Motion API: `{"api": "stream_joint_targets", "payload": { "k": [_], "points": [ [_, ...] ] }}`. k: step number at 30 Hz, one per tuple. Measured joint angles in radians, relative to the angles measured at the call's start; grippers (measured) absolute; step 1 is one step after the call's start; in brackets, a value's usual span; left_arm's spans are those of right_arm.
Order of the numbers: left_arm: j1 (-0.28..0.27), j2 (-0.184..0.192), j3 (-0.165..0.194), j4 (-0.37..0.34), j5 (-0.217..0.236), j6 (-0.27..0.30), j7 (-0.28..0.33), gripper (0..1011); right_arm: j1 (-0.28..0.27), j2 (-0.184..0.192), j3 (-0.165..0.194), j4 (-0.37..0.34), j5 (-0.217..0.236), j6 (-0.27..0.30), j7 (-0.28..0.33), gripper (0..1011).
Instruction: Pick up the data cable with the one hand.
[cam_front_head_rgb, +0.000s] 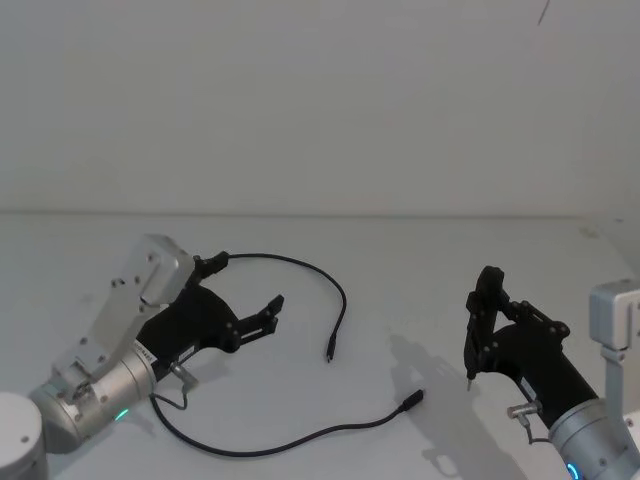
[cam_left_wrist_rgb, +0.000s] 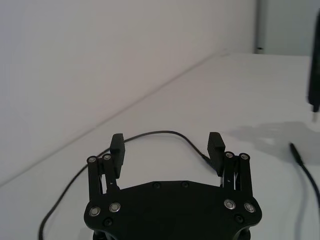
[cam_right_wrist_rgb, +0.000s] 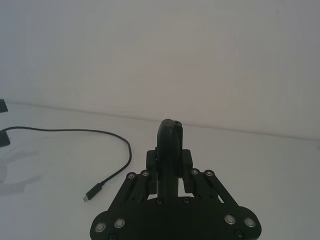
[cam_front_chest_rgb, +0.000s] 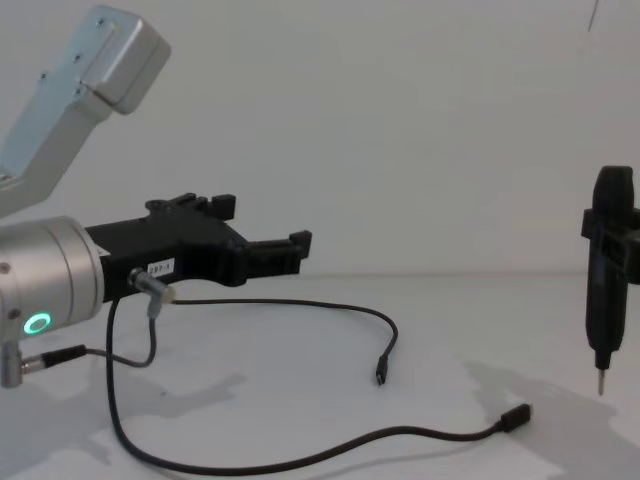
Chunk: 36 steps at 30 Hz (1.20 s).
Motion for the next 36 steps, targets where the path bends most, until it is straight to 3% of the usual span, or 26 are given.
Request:
{"api": "stream_joint_targets", "payload": {
  "k": [18, 27, 36],
  "points": [
    [-0.089, 0.082, 0.045, 0.048, -0.096, 0.077, -0.309, 1001, 0.000, 0.000, 0.000, 0.000, 0.000, 0.000, 0.000, 279],
    [-0.163, 0.119, 0.103, 0.088, -0.131, 0.141, -0.491, 1001, 0.000, 0.000, 0.000, 0.000, 0.000, 0.000, 0.000, 279],
    [-0.234, 0.126, 0.168, 0.138, -0.139, 0.181, -0.632, 1001, 0.000, 0.000, 0.000, 0.000, 0.000, 0.000, 0.000, 279]
  ]
}}
